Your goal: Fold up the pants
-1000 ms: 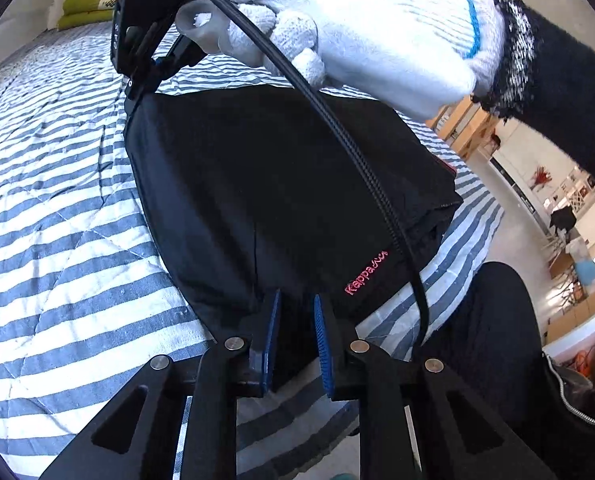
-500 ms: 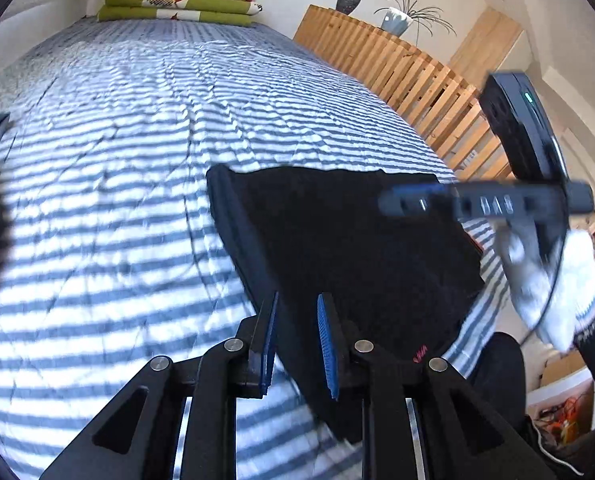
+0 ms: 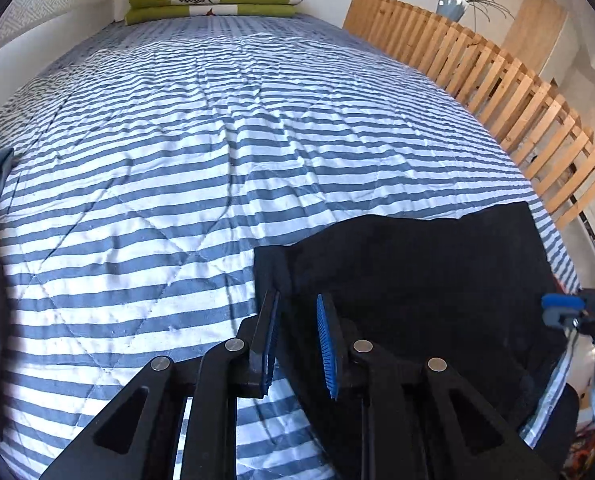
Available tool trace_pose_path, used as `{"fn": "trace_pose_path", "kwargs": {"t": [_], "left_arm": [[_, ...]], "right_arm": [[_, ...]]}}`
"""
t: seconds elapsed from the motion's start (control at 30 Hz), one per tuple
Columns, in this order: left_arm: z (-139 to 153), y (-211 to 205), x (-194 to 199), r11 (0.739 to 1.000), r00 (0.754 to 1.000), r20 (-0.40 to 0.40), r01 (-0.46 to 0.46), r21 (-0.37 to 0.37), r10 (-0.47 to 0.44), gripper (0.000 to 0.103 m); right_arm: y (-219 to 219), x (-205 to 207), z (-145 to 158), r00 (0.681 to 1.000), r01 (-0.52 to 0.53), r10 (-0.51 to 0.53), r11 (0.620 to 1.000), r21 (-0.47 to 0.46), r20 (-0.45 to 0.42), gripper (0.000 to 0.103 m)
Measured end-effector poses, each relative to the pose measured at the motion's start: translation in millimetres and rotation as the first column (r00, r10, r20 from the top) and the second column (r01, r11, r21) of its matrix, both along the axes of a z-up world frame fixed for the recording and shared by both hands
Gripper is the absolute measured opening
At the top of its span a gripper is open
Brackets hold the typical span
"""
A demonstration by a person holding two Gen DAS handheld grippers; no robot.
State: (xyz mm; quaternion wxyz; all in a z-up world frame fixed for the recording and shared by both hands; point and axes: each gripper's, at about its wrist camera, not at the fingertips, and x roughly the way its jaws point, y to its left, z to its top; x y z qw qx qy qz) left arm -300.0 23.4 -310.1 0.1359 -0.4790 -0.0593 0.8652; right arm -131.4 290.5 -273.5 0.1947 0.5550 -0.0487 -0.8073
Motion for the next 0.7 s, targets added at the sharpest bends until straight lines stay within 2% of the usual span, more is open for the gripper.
{"fn": "trace_pose_path", "kwargs": {"t": [0.1, 0.17, 0.27, 0.4, 0.47, 0.53, 0.57, 0.63, 0.7], "left_arm": [[2, 26, 2, 0.999, 0.999, 0.008, 0.051, 0.019, -0.051, 0.02], [4, 40, 12, 0.995, 0.995, 0.021, 0.095, 0.041, -0.096, 0.02], [5, 61, 41, 0.984, 0.985, 0.024, 0.169, 0.053, -0.17, 0.02], [-11, 73, 75, 0.978, 0.976, 0.063, 0.208, -0.004, -0.207, 0.02], [-22, 67, 87, 0.981, 0.978, 0.081, 0.192, -0.014, -0.19, 0.02], [-20, 55, 95, 0.988, 0.984, 0.088, 0.151, 0.019, -0.152, 0.02], [-17, 48, 99, 0.992, 0.987, 0.094, 0.125, 0.029, -0.127, 0.021], [-7, 33, 112, 0.996, 0.994, 0.083, 0.067, 0.058, -0.072, 0.026], [-3, 20, 125, 0.997, 0.996, 0.09, 0.007, 0.083, -0.014, 0.042]], "right_arm": [[30, -20, 6, 0.996, 0.091, -0.091, 0.995, -0.037, -0.011, 0.032], [40, -37, 7, 0.993, 0.115, -0.115, 0.991, -0.065, -0.004, 0.032], [30, -62, 9, 0.996, 0.08, -0.081, 0.995, -0.063, -0.02, 0.032], [-1, -96, 0, 0.998, 0.024, -0.025, 0.999, -0.024, -0.059, 0.032], [-17, -109, -8, 0.999, 0.0, 0.0, 1.0, 0.006, -0.051, 0.032], [-28, -118, -24, 0.998, -0.007, 0.013, 0.994, 0.112, -0.054, 0.032], [-30, -119, -29, 0.998, -0.01, 0.017, 0.991, 0.133, -0.053, 0.032], [-30, -117, -24, 0.998, -0.005, 0.013, 0.99, 0.14, -0.054, 0.032], [-23, -103, -8, 0.998, 0.005, 0.002, 0.995, 0.099, -0.066, 0.032]]}}
